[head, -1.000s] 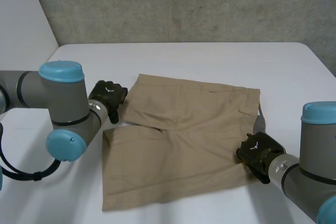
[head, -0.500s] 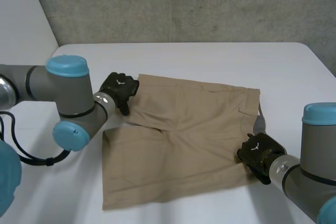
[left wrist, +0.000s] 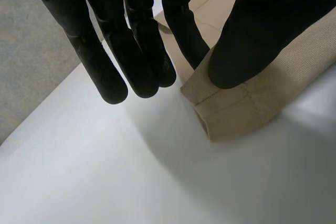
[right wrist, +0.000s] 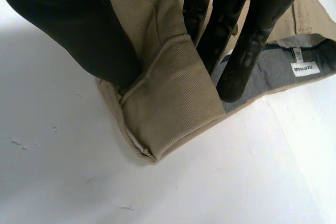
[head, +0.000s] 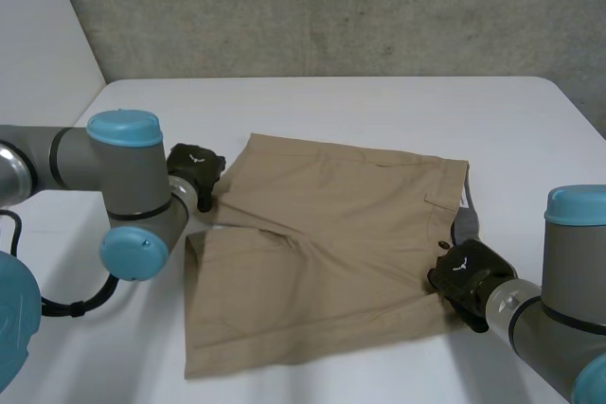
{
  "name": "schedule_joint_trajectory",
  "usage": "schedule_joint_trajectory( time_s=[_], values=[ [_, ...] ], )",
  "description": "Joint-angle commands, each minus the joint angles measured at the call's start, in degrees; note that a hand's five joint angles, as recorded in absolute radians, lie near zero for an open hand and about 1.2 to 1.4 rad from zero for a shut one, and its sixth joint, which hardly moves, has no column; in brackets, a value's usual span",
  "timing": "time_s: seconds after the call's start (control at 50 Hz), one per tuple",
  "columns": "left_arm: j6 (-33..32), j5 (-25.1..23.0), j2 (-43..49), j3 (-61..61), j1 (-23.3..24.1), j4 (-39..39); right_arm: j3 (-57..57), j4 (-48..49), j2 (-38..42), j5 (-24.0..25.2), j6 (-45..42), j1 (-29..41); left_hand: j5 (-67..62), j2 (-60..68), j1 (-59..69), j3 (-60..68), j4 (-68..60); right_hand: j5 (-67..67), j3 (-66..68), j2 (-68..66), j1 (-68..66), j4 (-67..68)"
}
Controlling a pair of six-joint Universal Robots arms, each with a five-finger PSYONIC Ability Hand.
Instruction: Fold the shorts.
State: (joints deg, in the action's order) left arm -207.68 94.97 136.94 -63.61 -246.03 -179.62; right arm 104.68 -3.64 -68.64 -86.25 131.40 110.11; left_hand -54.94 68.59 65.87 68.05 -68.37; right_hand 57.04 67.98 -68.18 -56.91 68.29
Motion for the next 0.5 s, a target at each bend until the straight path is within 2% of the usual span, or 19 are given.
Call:
schedule_joint_trajectory(
  time_s=[0.02,0.1,0.16,0.18,0.2,0.34,0.5],
  values=[
    [-1.8,-0.1,-0.3,-2.3,0.3,0.0,0.0,-0.1,0.0,-0.1,0.0,-0.1,-15.1,11.4,14.1,11.9,-11.6,13.0,12.0,-11.8,-23.1,11.7],
    [-2.6,0.2,-1.1,-2.6,0.4,0.1,0.0,-0.1,0.0,0.1,0.0,-0.1,-14.3,10.6,13.3,11.1,-10.8,13.0,12.0,-11.8,-23.1,11.7],
    [-3.0,0.3,-2.3,-2.7,0.4,0.2,0.0,-0.1,0.0,0.1,0.0,-0.1,16.1,-19.8,-17.0,-19.2,19.6,13.0,12.0,-11.8,-23.1,11.7],
    [-3.0,0.4,-3.2,-3.0,0.5,0.4,0.0,-0.1,-0.1,0.1,0.0,0.0,37.7,-41.3,-38.6,-40.8,41.1,13.0,12.0,-11.8,-23.1,11.7],
    [-3.0,0.4,-3.8,-3.4,0.5,0.6,0.0,-0.1,-0.1,0.1,0.0,0.0,42.6,-46.2,-43.5,-45.7,46.0,13.0,12.0,-11.8,-23.1,11.7],
    [-1.6,0.4,-16.5,-12.8,1.0,1.3,-0.4,-0.2,-0.1,0.0,0.3,0.2,49.3,-53.0,-50.3,-52.5,52.8,13.0,12.0,-11.8,-23.1,11.7],
    [4.6,-0.1,-33.6,-30.2,2.7,2.0,-2.5,-0.6,-0.1,-0.1,8.0,0.2,48.3,-52.0,-49.3,-51.4,51.8,13.0,12.0,-11.8,-23.1,11.7]
  ],
)
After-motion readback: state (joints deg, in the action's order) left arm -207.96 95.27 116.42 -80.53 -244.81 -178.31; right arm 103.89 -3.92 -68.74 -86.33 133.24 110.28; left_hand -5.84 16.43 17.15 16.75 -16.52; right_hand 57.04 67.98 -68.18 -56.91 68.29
